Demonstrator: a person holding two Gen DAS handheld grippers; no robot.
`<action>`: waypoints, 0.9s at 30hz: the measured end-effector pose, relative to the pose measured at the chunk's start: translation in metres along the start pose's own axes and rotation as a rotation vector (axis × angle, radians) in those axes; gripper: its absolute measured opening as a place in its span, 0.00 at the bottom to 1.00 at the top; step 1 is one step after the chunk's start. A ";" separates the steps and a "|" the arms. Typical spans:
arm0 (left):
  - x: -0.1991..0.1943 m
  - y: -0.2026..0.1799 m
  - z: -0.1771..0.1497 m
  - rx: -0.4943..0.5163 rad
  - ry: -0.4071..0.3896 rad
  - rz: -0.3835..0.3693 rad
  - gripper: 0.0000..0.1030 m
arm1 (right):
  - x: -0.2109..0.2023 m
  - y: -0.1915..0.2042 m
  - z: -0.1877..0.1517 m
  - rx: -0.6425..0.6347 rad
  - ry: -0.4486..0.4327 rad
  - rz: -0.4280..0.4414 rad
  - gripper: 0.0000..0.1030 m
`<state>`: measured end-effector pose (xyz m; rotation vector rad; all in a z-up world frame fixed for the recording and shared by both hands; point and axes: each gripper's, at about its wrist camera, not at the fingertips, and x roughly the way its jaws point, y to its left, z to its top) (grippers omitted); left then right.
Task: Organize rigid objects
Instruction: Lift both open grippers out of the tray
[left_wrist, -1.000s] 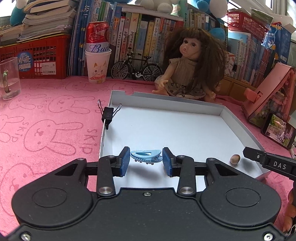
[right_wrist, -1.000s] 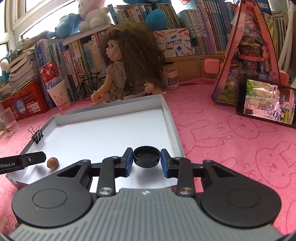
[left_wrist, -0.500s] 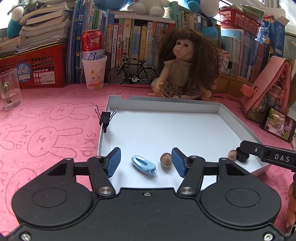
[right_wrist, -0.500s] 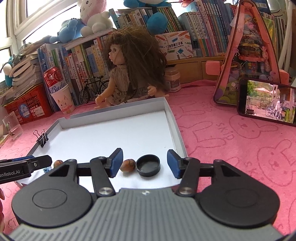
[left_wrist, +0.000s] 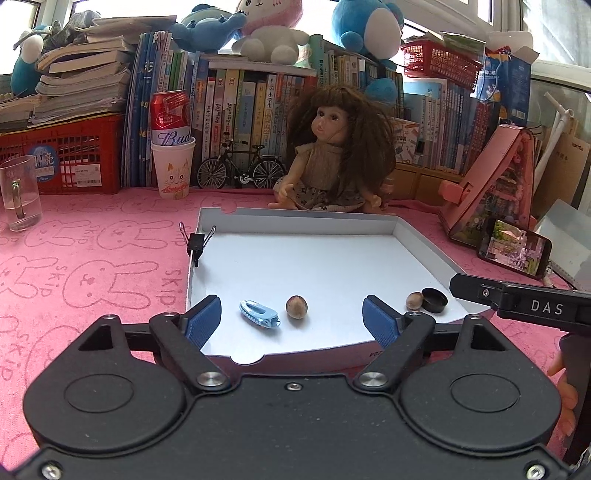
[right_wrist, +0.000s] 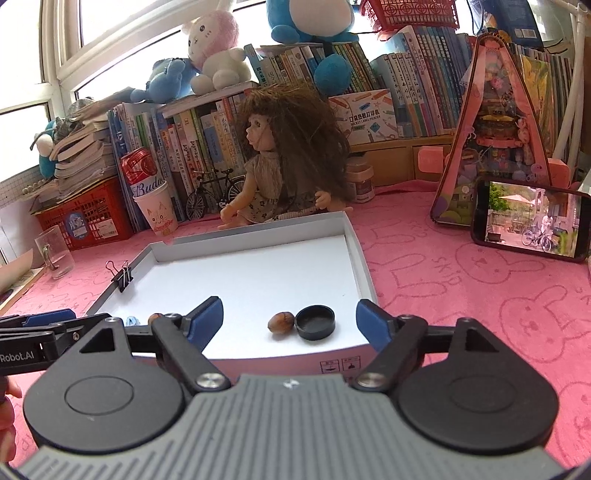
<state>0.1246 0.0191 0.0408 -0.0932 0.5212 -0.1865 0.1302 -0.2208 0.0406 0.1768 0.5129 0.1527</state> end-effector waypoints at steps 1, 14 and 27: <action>-0.003 -0.001 -0.001 0.000 -0.001 -0.003 0.80 | -0.002 0.001 0.000 -0.003 -0.002 0.002 0.85; -0.025 0.000 -0.015 0.016 0.005 -0.033 0.81 | -0.027 0.008 -0.013 -0.018 -0.006 0.043 0.89; -0.034 0.004 -0.033 0.003 0.032 -0.047 0.81 | -0.038 0.020 -0.031 -0.078 0.000 0.048 0.93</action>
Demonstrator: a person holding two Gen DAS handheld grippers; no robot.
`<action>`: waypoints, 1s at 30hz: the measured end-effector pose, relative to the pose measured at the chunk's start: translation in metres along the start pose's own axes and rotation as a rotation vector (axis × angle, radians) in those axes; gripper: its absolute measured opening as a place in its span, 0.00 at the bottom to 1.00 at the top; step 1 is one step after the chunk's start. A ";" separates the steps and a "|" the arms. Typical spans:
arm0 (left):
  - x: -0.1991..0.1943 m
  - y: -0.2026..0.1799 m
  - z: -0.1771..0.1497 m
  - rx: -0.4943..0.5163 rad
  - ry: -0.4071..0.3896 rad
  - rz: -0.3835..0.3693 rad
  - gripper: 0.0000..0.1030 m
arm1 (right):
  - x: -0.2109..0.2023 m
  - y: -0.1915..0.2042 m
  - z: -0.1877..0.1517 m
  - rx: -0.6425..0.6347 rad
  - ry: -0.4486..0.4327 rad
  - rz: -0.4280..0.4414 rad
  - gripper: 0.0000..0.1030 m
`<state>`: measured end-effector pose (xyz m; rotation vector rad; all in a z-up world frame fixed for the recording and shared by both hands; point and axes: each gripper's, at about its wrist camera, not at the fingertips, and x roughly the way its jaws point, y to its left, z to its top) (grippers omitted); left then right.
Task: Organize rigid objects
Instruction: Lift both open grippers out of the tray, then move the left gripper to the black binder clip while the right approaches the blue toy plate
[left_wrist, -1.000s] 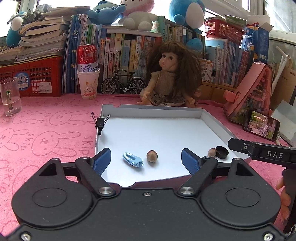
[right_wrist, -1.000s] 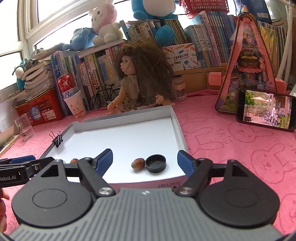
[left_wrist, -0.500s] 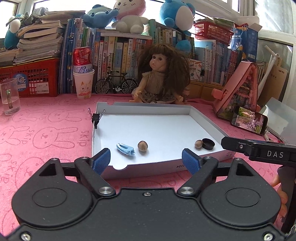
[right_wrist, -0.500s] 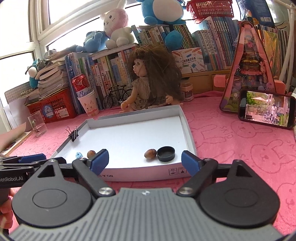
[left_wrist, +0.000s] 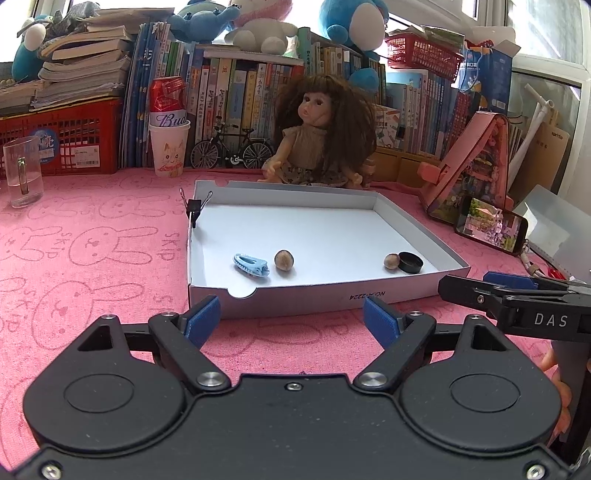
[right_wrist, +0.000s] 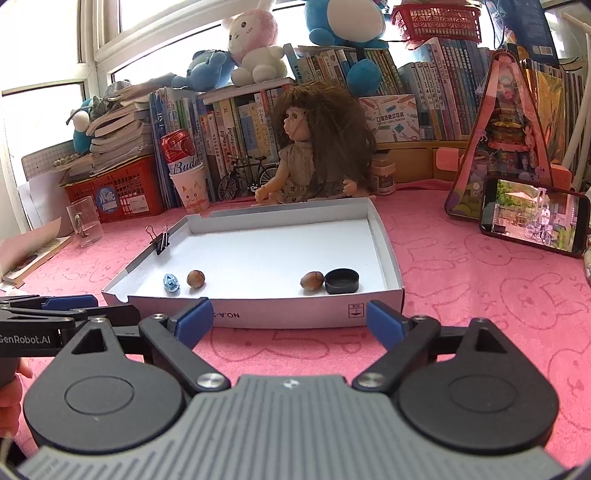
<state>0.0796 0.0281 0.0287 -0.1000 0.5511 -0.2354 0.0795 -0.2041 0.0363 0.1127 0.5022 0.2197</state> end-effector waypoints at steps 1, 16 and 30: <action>-0.001 0.000 -0.001 0.000 0.001 -0.001 0.81 | -0.001 0.001 -0.001 -0.003 -0.001 0.000 0.93; -0.007 0.001 -0.021 -0.007 0.033 -0.006 0.81 | -0.007 0.003 -0.018 -0.022 0.032 -0.003 0.93; -0.012 0.004 -0.034 -0.003 0.047 -0.008 0.81 | -0.017 0.001 -0.035 -0.038 0.039 -0.034 0.95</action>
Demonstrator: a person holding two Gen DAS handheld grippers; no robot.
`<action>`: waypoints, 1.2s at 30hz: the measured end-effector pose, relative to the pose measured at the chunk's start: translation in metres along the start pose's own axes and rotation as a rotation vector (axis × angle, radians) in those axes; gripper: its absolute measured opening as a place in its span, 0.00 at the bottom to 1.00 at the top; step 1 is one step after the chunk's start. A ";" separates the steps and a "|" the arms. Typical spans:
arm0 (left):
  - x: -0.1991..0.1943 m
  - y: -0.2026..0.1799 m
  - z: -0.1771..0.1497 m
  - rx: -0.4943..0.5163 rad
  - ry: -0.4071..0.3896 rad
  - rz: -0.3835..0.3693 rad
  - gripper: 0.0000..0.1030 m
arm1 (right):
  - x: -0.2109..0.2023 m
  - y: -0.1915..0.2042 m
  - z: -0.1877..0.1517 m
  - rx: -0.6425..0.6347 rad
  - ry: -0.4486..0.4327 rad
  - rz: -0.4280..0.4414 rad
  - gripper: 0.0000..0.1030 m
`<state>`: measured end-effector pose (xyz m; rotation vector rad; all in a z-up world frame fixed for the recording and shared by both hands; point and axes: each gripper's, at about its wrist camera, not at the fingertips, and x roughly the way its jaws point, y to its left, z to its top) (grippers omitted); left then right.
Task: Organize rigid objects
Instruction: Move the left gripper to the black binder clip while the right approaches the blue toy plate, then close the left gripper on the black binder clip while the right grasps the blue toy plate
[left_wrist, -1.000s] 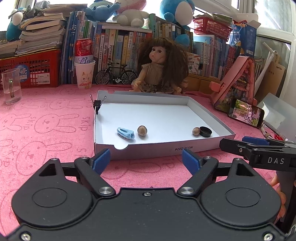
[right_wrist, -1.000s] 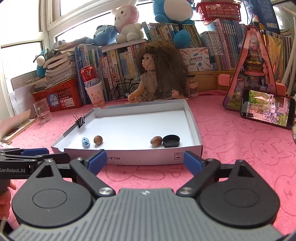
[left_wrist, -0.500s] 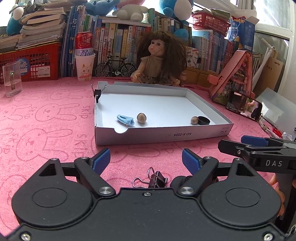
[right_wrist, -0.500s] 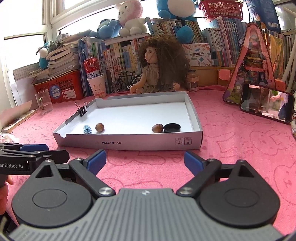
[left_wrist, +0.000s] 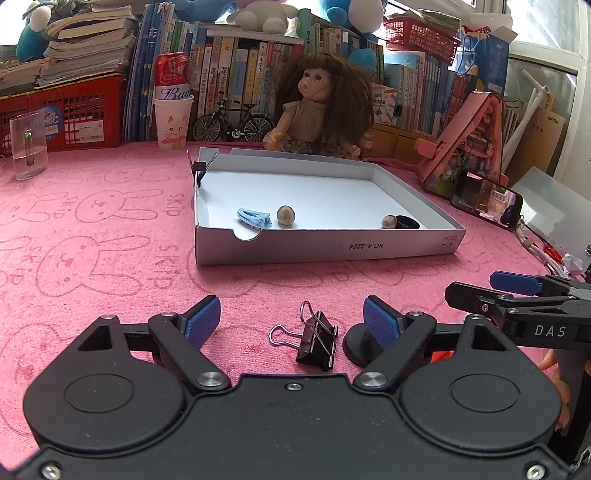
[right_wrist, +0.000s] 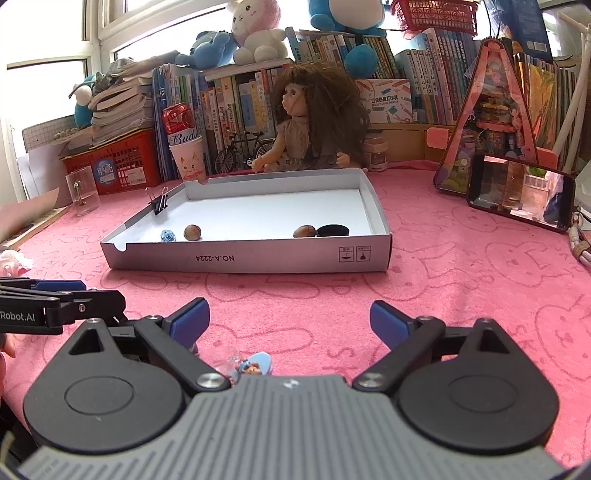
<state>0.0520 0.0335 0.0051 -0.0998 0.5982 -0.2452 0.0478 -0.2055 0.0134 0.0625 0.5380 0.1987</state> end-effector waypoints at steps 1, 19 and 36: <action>-0.001 0.000 -0.002 0.003 -0.001 -0.001 0.81 | -0.001 -0.001 -0.002 -0.003 0.000 -0.001 0.95; -0.020 -0.008 -0.020 0.067 -0.020 -0.010 0.58 | -0.031 -0.012 -0.023 -0.096 -0.044 0.034 0.95; -0.015 -0.003 -0.017 0.081 -0.033 0.087 0.45 | -0.027 0.000 -0.030 -0.266 0.002 0.109 0.76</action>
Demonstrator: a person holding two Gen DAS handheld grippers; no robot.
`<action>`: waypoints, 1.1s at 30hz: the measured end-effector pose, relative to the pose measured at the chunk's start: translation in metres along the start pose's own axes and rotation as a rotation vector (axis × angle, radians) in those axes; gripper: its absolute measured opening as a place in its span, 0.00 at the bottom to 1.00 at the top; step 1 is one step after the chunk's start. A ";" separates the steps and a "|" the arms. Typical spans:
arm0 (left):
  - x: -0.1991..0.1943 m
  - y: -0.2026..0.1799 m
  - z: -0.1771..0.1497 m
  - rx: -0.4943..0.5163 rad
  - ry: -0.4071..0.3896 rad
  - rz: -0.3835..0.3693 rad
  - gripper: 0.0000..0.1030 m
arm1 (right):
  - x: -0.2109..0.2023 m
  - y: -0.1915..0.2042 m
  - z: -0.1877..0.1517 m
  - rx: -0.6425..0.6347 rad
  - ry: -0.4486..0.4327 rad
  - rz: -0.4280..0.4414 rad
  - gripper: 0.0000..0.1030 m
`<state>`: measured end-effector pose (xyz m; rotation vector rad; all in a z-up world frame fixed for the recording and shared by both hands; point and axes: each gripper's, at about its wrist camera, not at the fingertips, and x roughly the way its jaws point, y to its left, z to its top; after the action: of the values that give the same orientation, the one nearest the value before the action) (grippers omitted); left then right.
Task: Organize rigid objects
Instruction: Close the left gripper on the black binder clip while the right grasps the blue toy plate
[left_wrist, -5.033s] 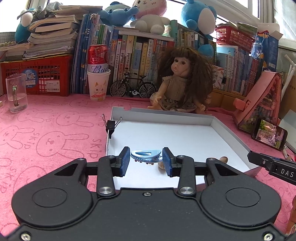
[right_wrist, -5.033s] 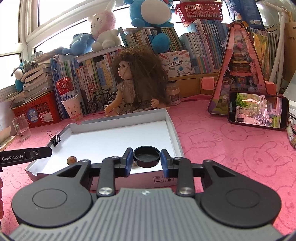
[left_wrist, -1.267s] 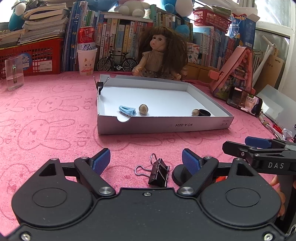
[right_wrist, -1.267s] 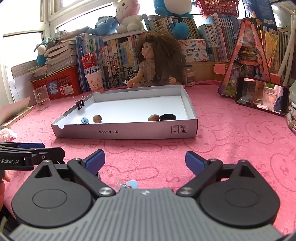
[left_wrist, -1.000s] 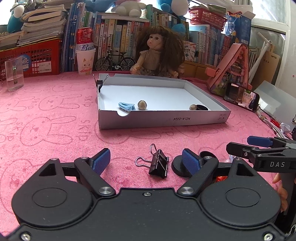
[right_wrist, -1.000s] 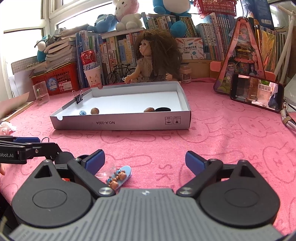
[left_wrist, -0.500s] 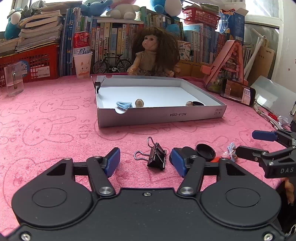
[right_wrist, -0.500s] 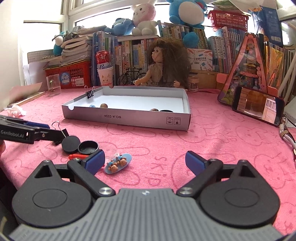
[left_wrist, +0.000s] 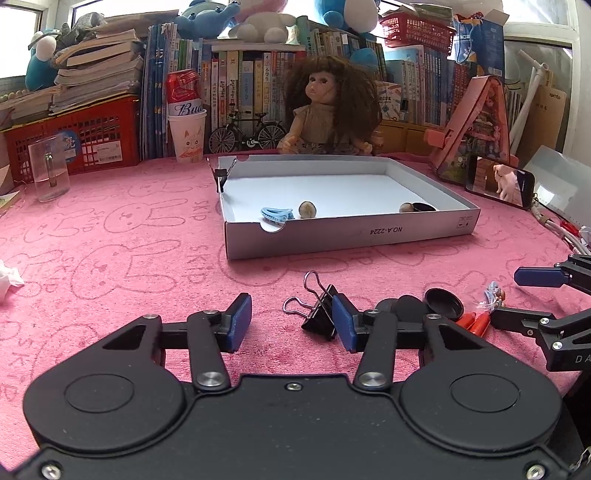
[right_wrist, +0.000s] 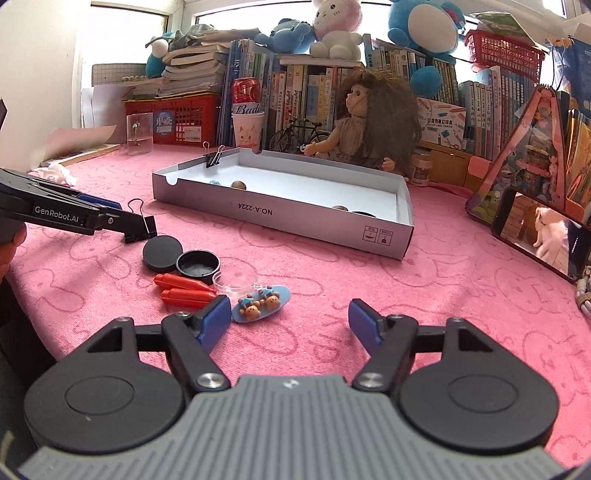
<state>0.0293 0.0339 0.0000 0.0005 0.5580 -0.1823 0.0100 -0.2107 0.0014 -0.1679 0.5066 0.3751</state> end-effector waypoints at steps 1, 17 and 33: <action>0.000 0.001 0.000 -0.002 0.000 0.003 0.45 | 0.001 0.000 0.000 -0.001 0.001 0.003 0.75; 0.001 0.021 0.004 -0.035 -0.010 0.095 0.47 | 0.010 0.006 0.005 -0.013 -0.003 0.066 0.51; 0.000 0.001 0.004 -0.059 -0.035 0.038 0.50 | 0.011 -0.002 0.006 0.078 -0.036 -0.035 0.39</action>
<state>0.0311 0.0351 0.0033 -0.0493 0.5283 -0.1284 0.0223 -0.2080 0.0019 -0.0944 0.4814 0.3228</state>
